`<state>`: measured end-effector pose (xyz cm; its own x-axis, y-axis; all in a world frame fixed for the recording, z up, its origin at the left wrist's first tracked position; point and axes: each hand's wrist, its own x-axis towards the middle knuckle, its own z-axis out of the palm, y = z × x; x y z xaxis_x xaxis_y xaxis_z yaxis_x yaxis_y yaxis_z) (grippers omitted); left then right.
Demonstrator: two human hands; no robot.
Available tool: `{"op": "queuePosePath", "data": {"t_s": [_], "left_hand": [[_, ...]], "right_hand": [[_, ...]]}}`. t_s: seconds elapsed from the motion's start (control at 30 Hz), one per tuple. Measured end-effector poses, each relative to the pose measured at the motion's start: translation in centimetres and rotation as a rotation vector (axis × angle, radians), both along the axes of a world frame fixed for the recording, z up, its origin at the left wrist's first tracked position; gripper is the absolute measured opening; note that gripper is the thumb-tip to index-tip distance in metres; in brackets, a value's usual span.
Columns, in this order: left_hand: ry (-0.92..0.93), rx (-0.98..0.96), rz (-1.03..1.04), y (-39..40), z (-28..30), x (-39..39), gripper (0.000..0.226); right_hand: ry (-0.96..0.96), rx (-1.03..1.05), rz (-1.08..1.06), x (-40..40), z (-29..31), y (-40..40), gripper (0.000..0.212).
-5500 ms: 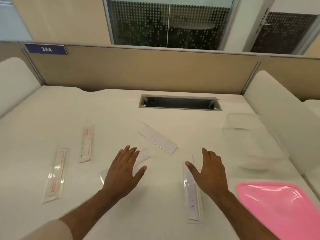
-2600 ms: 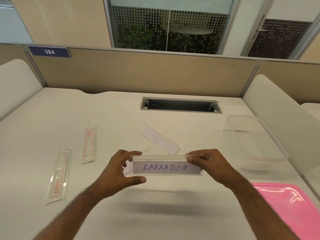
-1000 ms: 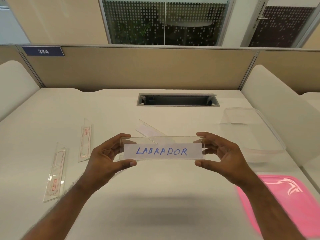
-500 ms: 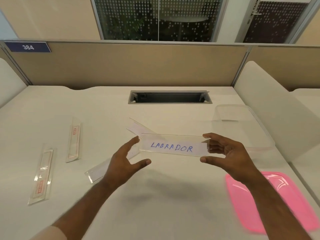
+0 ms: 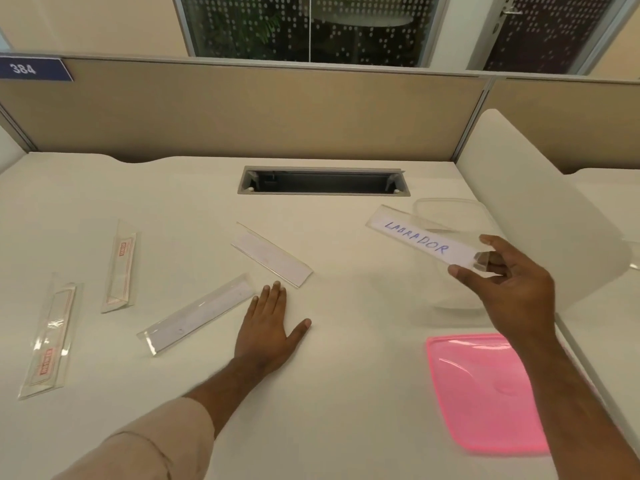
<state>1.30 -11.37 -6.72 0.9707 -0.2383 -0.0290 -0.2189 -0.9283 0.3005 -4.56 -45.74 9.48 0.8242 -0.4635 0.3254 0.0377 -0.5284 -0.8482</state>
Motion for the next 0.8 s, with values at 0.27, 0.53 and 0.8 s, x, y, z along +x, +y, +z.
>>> {"op": "queuePosePath", "data": {"t_s": [0.27, 0.53, 0.8], "left_hand": [[-0.015, 0.045, 0.004, 0.0, -0.5, 0.3, 0.093], [-0.017, 0.066, 0.009, 0.0, -0.7, 0.3, 0.093], [-0.024, 0.060, 0.014, 0.0, -0.6, 0.3, 0.092]], "right_hand": [[-0.021, -0.201, -0.260, 0.2, 1.3, -3.5, 0.062], [0.164, -0.399, -0.299, 3.3, -0.6, -4.1, 0.065], [0.370, -0.365, -0.327, 6.7, -2.3, -2.7, 0.059]]}}
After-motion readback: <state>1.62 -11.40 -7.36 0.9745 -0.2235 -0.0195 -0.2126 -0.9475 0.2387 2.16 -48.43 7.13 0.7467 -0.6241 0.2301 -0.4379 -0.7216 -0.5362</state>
